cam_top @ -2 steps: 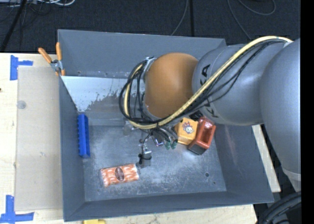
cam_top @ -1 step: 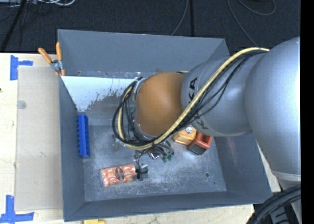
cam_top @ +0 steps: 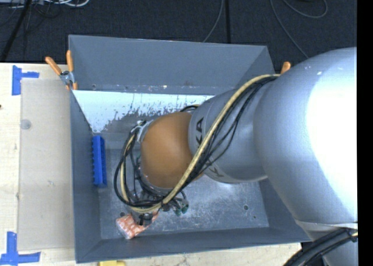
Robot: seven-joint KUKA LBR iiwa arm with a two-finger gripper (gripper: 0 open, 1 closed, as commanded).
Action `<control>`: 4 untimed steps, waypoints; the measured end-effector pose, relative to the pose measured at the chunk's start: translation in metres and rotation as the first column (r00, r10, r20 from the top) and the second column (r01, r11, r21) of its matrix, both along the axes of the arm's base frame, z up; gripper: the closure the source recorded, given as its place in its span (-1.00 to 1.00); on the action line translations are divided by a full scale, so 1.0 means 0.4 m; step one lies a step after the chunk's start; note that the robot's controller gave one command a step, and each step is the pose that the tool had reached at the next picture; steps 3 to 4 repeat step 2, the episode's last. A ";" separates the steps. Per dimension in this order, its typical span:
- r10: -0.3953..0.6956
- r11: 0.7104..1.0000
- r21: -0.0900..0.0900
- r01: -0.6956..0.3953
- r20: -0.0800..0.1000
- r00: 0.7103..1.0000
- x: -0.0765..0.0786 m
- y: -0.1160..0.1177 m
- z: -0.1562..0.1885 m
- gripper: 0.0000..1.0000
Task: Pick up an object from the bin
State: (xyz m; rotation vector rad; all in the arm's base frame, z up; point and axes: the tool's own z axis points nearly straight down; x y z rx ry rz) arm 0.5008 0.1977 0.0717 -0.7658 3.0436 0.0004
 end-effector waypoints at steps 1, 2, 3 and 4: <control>-0.001 1.000 0.000 0.001 0.000 1.000 0.000 0.000 0.000 1.00; -0.002 1.000 0.000 0.002 0.001 1.000 0.001 0.000 0.001 1.00; -0.002 1.000 0.000 0.002 0.001 1.000 0.001 0.000 0.001 1.00; -0.002 1.000 0.000 0.002 0.001 1.000 0.001 0.000 0.001 1.00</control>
Offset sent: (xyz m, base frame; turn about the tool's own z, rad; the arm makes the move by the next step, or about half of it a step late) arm -0.0003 0.0000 0.0024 0.0000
